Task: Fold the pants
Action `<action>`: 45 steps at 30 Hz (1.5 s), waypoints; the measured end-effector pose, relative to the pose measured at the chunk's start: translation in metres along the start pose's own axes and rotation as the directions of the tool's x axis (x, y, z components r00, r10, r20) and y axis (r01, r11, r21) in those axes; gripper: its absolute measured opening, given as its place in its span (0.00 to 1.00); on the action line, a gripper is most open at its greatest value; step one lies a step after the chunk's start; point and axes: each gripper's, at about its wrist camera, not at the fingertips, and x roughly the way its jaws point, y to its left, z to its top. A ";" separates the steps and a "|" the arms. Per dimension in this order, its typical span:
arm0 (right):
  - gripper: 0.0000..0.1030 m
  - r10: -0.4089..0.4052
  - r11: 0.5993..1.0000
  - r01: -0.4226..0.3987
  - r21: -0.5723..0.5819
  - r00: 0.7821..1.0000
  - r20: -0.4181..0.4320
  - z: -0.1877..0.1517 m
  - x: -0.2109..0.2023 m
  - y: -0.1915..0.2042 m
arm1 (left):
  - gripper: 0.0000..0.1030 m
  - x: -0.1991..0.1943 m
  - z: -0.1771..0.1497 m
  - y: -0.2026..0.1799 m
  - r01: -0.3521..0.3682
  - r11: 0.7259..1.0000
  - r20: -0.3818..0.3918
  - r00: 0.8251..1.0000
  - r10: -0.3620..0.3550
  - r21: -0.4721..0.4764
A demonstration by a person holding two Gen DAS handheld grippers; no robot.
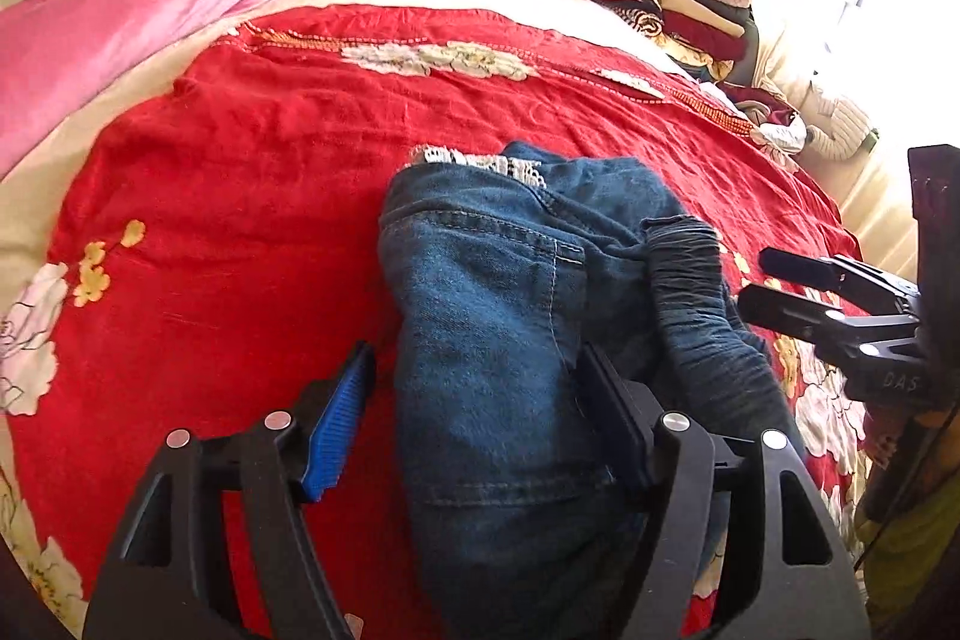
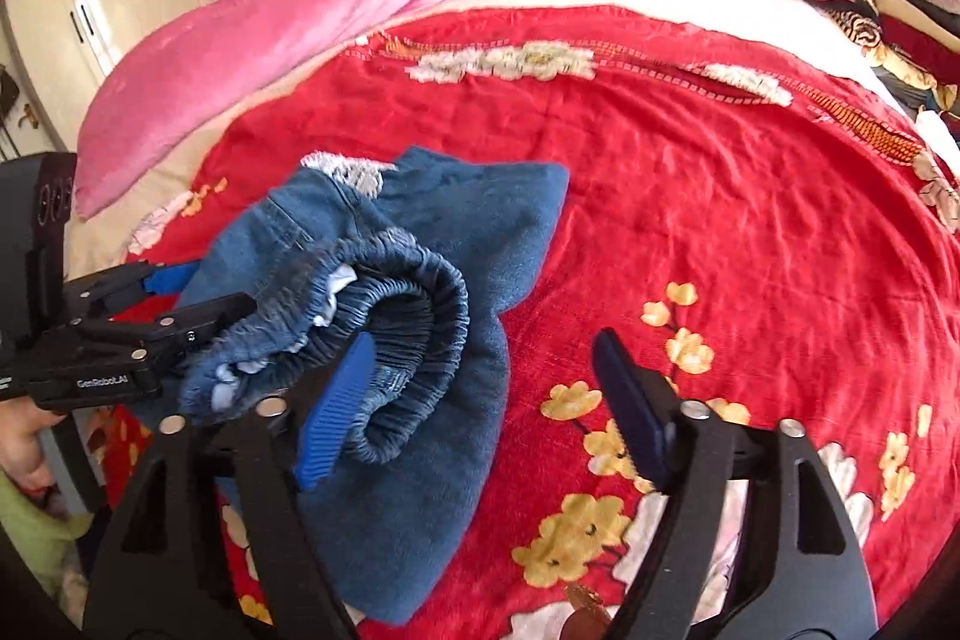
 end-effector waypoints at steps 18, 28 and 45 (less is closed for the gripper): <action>0.91 -0.045 0.998 0.052 -0.024 0.969 0.244 -0.014 -0.098 0.027 | 0.96 -0.090 -0.018 -0.013 -0.059 0.998 0.158 0.986 0.053 0.036; 0.91 -0.080 0.997 0.080 0.010 0.961 0.265 -0.057 -0.119 0.041 | 0.96 -0.123 -0.067 -0.015 -0.081 0.997 0.172 0.982 0.082 -0.008; 0.91 -0.115 0.993 0.113 0.018 0.982 0.150 -0.122 -0.100 0.059 | 0.96 -0.114 -0.121 -0.006 -0.074 0.996 0.087 0.993 0.077 -0.041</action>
